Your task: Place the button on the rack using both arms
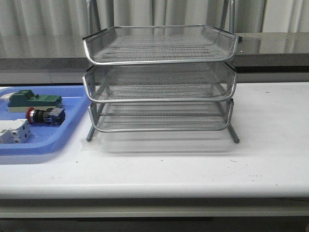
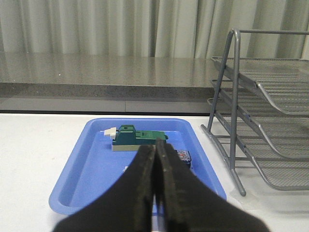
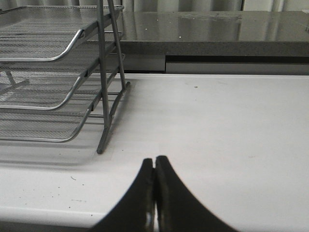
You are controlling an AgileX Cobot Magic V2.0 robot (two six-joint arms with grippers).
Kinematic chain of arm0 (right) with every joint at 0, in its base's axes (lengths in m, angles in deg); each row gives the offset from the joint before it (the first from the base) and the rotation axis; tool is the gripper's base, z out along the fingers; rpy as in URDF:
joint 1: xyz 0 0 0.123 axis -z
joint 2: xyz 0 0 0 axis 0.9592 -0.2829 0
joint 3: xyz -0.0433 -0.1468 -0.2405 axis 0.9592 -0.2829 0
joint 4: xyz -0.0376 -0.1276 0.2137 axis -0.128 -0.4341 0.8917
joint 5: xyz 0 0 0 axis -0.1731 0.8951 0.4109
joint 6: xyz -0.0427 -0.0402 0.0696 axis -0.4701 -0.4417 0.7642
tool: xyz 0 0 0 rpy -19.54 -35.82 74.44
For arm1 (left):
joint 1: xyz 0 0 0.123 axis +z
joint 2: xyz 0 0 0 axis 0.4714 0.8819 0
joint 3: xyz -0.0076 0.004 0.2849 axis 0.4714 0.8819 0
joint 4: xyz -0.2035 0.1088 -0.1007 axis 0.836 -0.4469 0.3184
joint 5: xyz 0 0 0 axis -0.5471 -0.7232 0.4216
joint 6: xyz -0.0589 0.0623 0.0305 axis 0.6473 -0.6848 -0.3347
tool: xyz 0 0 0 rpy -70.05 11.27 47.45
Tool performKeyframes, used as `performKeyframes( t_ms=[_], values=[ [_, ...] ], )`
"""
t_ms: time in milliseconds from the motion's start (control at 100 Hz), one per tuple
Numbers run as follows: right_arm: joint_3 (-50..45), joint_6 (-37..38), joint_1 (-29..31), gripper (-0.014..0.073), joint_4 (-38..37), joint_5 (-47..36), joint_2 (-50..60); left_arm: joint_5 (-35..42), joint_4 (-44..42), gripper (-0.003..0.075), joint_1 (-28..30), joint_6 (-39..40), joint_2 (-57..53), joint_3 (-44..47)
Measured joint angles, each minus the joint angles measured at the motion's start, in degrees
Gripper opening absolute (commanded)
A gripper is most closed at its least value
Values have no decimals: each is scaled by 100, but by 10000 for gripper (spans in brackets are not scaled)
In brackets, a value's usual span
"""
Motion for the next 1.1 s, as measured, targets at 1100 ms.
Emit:
performKeyframes(
  t_ms=[1100],
  values=[
    [2898, 0, 0, -60, 472, 1878, -1914, 0, 0, -20, 0, 0, 0, 0]
  ],
)
